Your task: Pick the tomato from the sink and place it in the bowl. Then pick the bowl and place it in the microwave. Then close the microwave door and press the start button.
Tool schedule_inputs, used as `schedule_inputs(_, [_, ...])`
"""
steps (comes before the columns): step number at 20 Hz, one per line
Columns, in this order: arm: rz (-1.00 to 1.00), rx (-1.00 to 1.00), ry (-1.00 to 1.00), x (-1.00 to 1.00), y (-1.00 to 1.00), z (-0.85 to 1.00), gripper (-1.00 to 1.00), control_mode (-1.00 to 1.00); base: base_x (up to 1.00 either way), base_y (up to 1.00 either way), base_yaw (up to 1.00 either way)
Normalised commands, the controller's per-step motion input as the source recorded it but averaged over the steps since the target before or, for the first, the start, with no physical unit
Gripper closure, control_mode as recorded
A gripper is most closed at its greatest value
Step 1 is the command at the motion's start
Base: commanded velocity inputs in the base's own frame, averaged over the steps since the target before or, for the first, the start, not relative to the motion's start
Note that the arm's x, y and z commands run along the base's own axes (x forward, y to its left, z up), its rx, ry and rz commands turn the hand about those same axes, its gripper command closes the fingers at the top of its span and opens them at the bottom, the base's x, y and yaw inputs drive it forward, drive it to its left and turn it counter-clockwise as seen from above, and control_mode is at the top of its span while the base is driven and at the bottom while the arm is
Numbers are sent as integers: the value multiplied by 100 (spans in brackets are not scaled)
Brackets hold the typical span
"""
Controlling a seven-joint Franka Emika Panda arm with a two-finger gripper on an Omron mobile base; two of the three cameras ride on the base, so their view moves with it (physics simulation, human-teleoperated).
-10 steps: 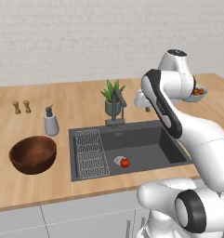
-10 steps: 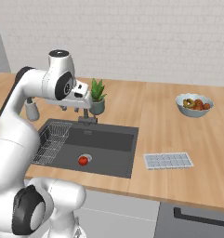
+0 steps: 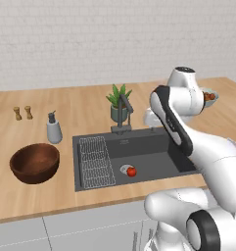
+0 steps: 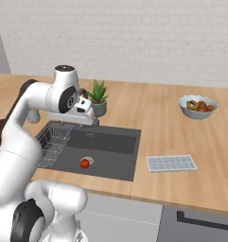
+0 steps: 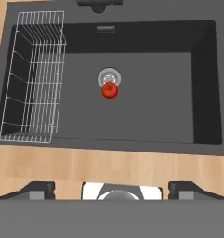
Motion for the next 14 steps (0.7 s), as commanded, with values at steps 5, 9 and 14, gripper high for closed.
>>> schedule_inputs(5, [31,3,0,-2,-4,-98,-100,-100,0,0,0])
schedule_inputs(9, [47,0,0,39,-7,-80,-100,-100,0,0,0])
schedule_inputs(14, [45,0,-8,64,-15,-59,-100,-100,0,0,0])
